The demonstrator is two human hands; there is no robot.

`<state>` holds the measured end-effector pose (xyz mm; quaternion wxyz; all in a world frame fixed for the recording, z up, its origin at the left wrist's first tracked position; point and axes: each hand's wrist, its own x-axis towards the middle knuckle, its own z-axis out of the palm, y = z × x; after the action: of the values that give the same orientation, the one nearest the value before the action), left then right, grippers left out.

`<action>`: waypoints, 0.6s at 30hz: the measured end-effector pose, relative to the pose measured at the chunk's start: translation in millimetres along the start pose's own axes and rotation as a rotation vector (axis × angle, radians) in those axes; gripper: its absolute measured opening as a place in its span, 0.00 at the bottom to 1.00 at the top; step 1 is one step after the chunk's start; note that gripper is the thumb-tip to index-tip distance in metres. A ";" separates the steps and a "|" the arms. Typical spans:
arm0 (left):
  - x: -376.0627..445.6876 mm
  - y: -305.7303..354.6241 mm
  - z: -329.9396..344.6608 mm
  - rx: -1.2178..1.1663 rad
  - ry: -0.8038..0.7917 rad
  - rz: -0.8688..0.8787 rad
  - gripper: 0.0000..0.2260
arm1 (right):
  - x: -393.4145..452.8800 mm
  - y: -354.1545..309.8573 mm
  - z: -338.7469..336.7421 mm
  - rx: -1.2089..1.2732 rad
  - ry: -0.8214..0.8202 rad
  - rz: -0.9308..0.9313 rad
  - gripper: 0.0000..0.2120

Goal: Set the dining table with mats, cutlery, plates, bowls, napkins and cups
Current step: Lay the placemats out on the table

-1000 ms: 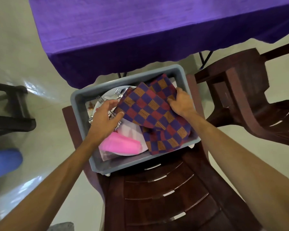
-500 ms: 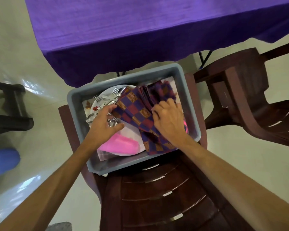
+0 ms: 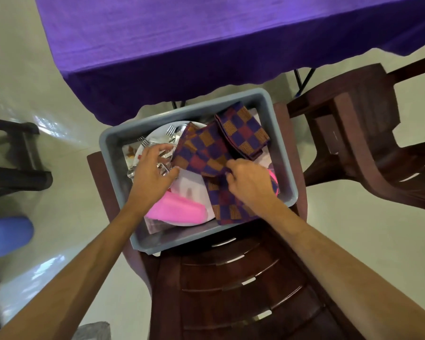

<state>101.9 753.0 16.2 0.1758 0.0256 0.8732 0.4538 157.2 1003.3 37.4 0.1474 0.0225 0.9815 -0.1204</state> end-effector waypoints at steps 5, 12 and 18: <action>2.9 -7.9 -14.0 0.019 0.044 -0.051 0.21 | 21.8 51.6 -36.1 0.358 0.251 0.252 0.13; -1.9 -13.1 -28.3 0.013 0.081 -0.075 0.18 | 38.7 83.6 -54.8 0.340 0.473 0.320 0.19; -3.1 -17.0 -32.0 -0.026 0.096 -0.131 0.18 | 34.9 67.9 -24.9 0.432 0.185 0.110 0.17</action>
<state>96.2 717.4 20.2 0.1634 -0.0558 0.8745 0.4533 122.2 1075.5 34.6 0.0551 0.1176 0.9396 -0.3168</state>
